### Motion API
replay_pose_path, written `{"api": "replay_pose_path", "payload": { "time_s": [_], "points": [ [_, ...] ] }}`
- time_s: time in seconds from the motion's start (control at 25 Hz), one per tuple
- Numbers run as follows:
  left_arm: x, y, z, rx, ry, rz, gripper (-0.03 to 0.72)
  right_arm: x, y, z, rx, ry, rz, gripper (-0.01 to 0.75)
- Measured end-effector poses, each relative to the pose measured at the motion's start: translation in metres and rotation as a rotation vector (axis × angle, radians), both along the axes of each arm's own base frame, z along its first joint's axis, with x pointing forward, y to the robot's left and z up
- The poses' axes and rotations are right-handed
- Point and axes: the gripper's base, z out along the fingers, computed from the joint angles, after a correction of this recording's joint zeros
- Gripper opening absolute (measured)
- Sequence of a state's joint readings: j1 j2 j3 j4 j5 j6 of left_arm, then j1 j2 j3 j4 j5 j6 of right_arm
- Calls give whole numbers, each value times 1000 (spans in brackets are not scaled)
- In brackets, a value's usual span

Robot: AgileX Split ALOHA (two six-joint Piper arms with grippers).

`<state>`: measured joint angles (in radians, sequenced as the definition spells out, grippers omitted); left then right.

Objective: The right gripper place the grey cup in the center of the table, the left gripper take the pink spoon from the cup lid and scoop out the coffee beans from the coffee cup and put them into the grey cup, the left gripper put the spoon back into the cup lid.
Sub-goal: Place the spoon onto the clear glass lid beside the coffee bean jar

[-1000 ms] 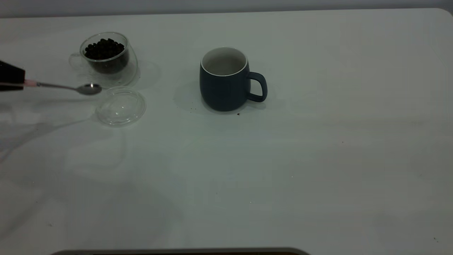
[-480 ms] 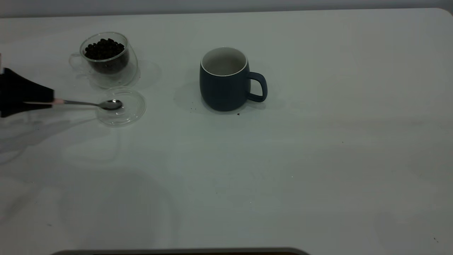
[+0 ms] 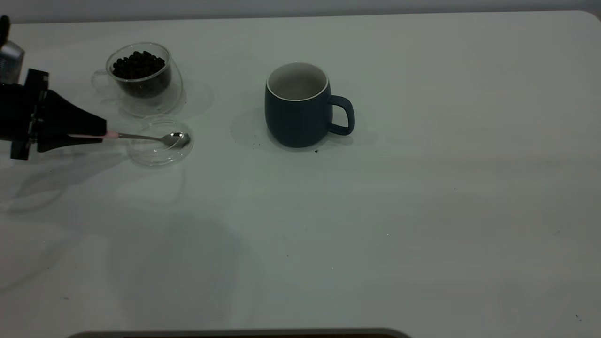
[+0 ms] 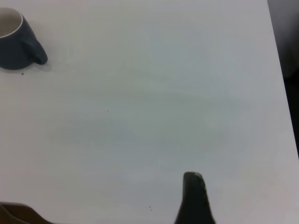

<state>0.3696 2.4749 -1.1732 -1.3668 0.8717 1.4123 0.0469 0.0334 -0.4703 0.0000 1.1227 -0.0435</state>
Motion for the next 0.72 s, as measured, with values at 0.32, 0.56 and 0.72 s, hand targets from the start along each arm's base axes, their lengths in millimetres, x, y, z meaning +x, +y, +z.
{"api": "replay_pose_path", "payload": {
  "time_s": [0.32,0.56,0.72],
  "points": [
    [2,-5,-1,22,-17,-14,139,0,0,0,0,0,0,591],
    [3,-3,-4,59,-13,-2,326,0,0,0,0,0,0,591],
    [3,-2,-4,69,-14,-2,479,0,0,0,0,0,0,591]
  ]
}}
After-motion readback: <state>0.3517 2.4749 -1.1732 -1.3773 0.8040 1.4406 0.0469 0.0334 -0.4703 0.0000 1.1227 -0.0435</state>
